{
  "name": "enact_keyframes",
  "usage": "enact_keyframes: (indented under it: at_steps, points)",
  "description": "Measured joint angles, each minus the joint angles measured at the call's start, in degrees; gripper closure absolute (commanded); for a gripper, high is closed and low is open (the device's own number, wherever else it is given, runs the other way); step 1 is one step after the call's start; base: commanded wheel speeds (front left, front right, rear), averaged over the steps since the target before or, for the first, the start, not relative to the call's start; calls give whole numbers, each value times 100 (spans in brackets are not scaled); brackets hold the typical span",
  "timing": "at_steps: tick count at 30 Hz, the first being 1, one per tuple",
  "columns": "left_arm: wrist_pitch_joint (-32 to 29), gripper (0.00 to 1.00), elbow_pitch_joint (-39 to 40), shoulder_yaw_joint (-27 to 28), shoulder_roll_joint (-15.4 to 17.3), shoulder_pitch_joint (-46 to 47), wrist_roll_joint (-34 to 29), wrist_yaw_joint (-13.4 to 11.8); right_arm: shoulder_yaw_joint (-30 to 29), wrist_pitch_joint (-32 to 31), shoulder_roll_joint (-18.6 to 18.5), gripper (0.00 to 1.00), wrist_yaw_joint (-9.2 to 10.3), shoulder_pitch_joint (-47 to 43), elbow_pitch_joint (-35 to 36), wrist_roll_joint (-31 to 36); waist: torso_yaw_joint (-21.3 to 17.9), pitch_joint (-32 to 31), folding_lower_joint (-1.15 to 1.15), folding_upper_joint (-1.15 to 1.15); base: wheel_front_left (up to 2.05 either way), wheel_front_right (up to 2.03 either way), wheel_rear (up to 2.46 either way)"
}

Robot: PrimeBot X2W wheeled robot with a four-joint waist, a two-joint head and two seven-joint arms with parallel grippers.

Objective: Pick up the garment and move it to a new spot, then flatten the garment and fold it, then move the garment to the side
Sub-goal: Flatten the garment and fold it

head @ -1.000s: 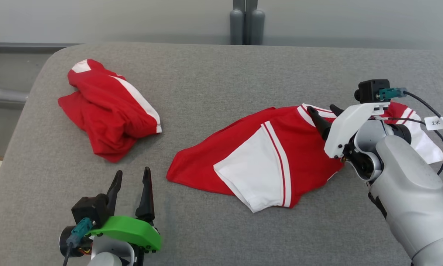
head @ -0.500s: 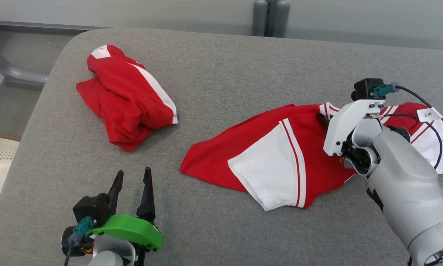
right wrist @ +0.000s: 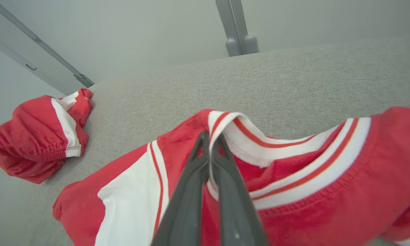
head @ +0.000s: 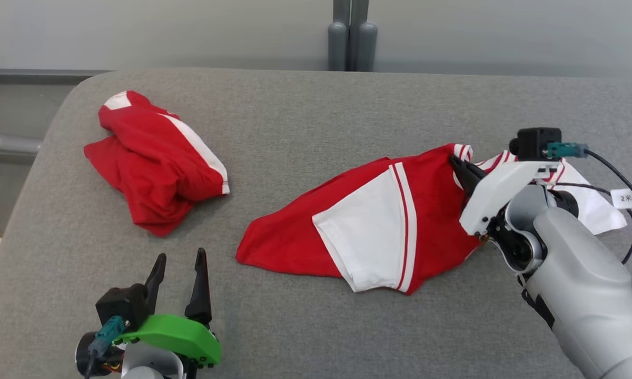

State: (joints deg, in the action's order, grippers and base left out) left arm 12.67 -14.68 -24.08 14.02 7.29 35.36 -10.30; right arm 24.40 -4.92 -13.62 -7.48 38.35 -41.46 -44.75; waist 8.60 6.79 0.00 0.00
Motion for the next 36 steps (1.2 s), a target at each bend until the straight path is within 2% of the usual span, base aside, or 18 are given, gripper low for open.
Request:
enact_keyframes:
  at_steps: [4, 8, 10, 19, 26, 36]
  points:
    - [-54, 0, 92, 5, 62, -81, 18, -38, 80, -63, -219, 100, 0, -519, 814, -352, -235, -81, 0, 0, 0, 0, 0]
    - [-110, 0, 165, 21, 126, -132, 34, -83, 278, -304, -692, 100, 0, -1145, 1723, -567, -506, -149, 0, 0, 0, 0, 0]
    - [-147, 0, 197, 33, 145, -144, 41, -113, 210, -354, -973, 100, 0, -1408, 2009, -612, -647, -175, 0, 0, 0, 0, 0]
    - [-201, 0, 307, 73, 238, -188, 76, -179, 123, -772, -1733, 100, 0, -2280, 3053, -949, -1124, -190, 0, 0, 0, 0, 0]
    - [-253, 0, 318, 77, 305, -164, 77, -186, 156, -802, -2419, 100, 0, -2512, 3112, -1184, -1156, -54, 0, 0, 0, 0, 0]
    - [-310, 0, 380, 62, 353, -58, 81, -209, 726, 0, -2895, 100, -1, -1953, 2450, -1343, -1105, 91, 0, 0, 0, 0, 0]
